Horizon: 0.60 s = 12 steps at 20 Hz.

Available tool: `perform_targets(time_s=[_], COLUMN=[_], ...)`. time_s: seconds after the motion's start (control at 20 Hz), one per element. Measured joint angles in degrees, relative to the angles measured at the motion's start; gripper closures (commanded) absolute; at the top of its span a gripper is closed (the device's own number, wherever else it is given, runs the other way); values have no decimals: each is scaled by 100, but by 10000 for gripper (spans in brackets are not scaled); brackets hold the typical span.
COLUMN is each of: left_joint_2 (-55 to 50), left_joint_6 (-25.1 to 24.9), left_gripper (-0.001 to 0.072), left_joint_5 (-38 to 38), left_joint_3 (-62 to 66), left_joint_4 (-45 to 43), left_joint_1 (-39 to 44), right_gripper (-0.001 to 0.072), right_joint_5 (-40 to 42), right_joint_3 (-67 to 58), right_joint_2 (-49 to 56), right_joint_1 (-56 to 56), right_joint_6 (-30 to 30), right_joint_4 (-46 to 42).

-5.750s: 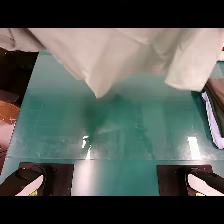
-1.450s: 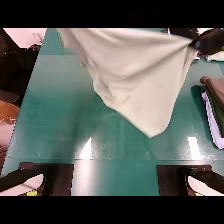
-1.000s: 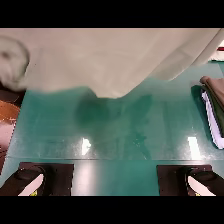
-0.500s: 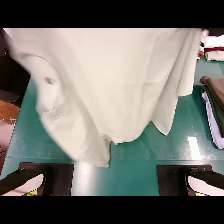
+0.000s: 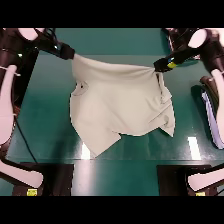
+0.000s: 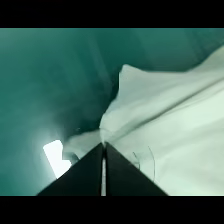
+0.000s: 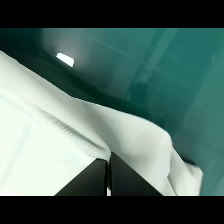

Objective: Fold the shirts.

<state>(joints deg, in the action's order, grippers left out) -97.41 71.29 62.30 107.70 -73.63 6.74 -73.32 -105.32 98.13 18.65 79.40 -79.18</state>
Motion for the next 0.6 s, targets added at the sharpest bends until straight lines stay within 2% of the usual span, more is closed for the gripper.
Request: perform_targets(time_s=[0.05, 0.1, 0.15, 0.2, 0.3, 0.35, 0.4, 0.45, 0.6], left_joint_2=[-136, -232, -302, -348, -391, -372, -323, -254, 66], left_joint_6=[70, 140, 205, 238, 326, 393, 468, 527, 623], left_gripper=[192, 56, 54, 54, 55, 56, 121, 224, 225], left_joint_5=[-42, -76, -120, -153, -142, -105, 13, 188, 933], left_joint_3=[-7, -11, -13, -15, -17, -15, -15, -17, -181], left_joint_4=[-13, -20, -22, -22, -15, -20, -24, -17, 90], left_joint_1=[0, -2, -2, -7, -57, -118, -214, -332, -833], right_gripper=[682, 568, 356, 310, 315, 344, 344, 344, 345], right_joint_5=[138, 262, 400, 501, 581, 551, 411, 210, -533], right_joint_3=[22, 33, 39, 44, -22, -101, -170, -234, -332], right_joint_2=[149, 254, 334, 391, 470, 479, 481, 463, 289], right_joint_1=[0, 0, 0, 0, -7, -28, -68, -131, -437], right_joint_6=[2, 15, 50, 68, 105, 107, 107, 66, -111], right_joint_4=[0, 0, 9, 11, 13, 24, 48, 146, 758])
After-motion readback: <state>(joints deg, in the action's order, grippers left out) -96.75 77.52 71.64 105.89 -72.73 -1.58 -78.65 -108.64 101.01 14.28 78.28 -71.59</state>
